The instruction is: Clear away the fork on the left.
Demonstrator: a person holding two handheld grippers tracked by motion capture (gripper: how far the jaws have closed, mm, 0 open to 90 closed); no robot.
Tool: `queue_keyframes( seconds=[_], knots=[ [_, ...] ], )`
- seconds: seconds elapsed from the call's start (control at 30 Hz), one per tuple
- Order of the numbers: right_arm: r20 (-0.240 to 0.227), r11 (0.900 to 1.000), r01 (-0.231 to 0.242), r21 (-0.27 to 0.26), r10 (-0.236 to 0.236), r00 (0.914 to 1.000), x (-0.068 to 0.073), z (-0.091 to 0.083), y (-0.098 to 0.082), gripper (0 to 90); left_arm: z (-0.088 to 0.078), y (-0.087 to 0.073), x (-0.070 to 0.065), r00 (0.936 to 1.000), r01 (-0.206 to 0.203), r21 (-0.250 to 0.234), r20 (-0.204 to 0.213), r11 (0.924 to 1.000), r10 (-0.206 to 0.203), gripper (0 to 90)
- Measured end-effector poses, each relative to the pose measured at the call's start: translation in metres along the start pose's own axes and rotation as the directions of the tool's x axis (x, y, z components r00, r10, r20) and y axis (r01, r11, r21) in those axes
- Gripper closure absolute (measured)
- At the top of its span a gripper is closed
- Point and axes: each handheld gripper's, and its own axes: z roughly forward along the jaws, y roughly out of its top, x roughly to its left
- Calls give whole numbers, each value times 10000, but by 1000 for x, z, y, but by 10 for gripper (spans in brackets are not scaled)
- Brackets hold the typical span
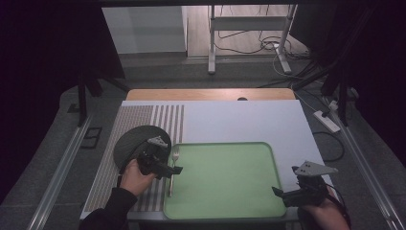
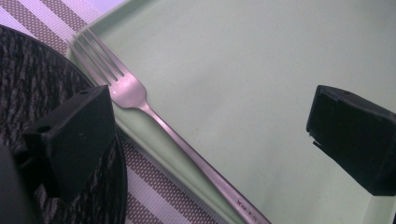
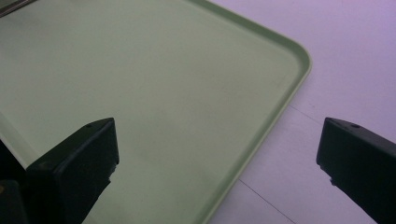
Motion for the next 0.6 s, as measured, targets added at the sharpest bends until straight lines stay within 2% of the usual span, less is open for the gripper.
queue_keyframes(
  seconds=[0.27, 0.6],
  knots=[
    [4, 10000, -12, -4, 12, 10000, 0, 0, 0, 0, -8, -7, 2, 9996, -113, -369, -256, 9993, 104, 0],
    [9, 10000, -18, 0, 18, 10000, 0, 0, 0, 0, -18, -18, 5, 9993, 211, -600, -308, 9980, -230, 0]
  ],
)
